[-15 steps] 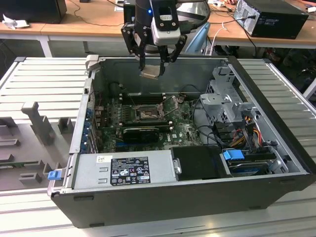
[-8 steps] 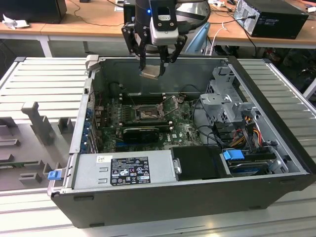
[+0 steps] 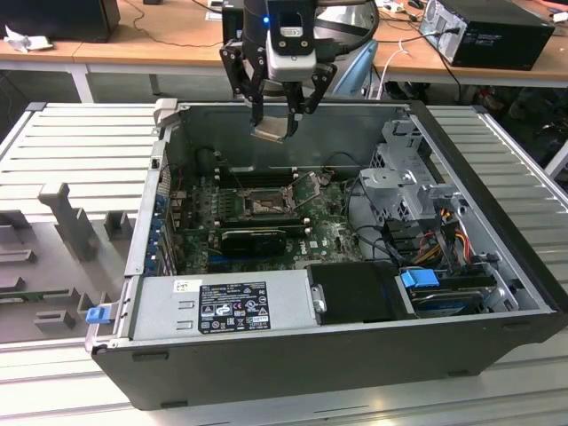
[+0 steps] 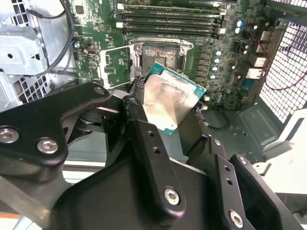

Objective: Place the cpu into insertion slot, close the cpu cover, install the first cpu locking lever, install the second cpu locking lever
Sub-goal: 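Place the cpu into insertion slot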

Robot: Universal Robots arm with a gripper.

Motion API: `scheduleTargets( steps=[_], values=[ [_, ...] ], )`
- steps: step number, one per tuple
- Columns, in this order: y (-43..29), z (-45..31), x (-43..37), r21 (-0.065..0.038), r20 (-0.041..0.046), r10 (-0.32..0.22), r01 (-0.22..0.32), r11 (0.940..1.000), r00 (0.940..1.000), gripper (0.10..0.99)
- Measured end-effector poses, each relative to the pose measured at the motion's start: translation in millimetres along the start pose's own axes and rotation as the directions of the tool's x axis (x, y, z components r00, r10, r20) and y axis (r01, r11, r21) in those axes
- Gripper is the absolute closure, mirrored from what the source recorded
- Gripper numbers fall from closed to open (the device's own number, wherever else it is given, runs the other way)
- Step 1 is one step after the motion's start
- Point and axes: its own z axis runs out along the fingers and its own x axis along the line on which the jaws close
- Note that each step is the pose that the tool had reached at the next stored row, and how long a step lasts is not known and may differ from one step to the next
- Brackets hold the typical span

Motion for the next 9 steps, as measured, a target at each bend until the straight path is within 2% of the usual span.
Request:
scheduleTargets(
  steps=[5, 9],
  values=[
    [0.0, 0.0, 0.0, -0.001, 0.0027, 0.030, -0.030, 0.9996, 0.9996, 0.561],
    [0.0, 0.2, 0.0, -0.002, 0.0081, 0.091, -0.091, 0.9959, 0.9958, 0.561]
  ],
)
